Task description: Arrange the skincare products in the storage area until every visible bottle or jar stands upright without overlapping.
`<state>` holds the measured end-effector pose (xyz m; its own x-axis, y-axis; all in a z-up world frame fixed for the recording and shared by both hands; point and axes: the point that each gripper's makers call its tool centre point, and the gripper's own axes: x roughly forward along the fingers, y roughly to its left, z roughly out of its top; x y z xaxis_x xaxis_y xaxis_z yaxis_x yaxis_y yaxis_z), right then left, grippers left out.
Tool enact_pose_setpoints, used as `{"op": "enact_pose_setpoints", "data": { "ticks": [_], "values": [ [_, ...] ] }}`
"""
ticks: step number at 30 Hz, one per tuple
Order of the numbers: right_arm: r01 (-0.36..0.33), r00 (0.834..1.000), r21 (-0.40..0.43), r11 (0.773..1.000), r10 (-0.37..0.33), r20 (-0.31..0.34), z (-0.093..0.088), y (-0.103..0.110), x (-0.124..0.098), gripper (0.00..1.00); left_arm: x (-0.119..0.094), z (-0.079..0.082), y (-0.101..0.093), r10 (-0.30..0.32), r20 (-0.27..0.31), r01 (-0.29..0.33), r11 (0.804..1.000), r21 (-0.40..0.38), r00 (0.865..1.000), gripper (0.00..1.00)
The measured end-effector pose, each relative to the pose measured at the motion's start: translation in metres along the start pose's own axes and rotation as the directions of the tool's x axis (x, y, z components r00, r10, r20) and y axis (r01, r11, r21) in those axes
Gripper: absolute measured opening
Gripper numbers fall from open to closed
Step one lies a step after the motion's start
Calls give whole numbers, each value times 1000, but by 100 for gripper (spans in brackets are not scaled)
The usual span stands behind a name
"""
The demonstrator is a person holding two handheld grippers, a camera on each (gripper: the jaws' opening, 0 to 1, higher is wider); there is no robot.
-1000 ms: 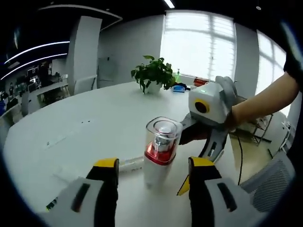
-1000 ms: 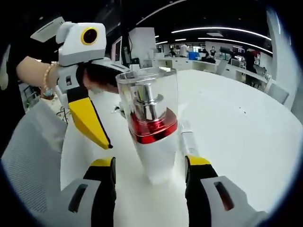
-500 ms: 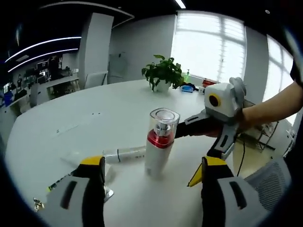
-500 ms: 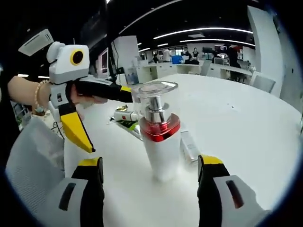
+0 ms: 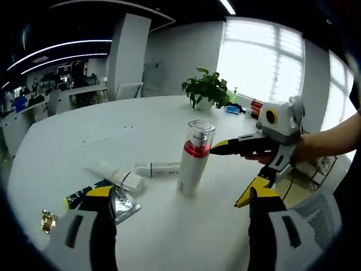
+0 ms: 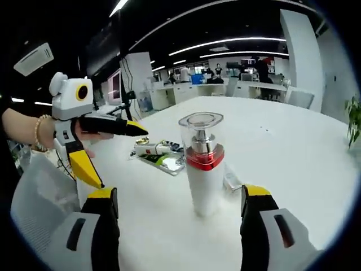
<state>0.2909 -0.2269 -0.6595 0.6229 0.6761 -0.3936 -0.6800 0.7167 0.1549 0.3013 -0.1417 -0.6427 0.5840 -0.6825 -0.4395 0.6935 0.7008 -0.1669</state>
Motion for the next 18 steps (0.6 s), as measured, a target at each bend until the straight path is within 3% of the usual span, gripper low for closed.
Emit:
{"op": "enact_pose_setpoints", "data": {
  "ticks": [5, 18],
  "values": [
    [3, 1000, -1, 1000, -3, -9, -10, 16, -3, 95, -18, -5, 2, 14, 4, -14, 1000, -14, 1000, 96],
    [11, 1000, 0, 1000, -11, 2, -21, 32, -17, 100, -65, -33, 12, 62, 2, -62, 994, -93, 998, 99]
  ]
}}
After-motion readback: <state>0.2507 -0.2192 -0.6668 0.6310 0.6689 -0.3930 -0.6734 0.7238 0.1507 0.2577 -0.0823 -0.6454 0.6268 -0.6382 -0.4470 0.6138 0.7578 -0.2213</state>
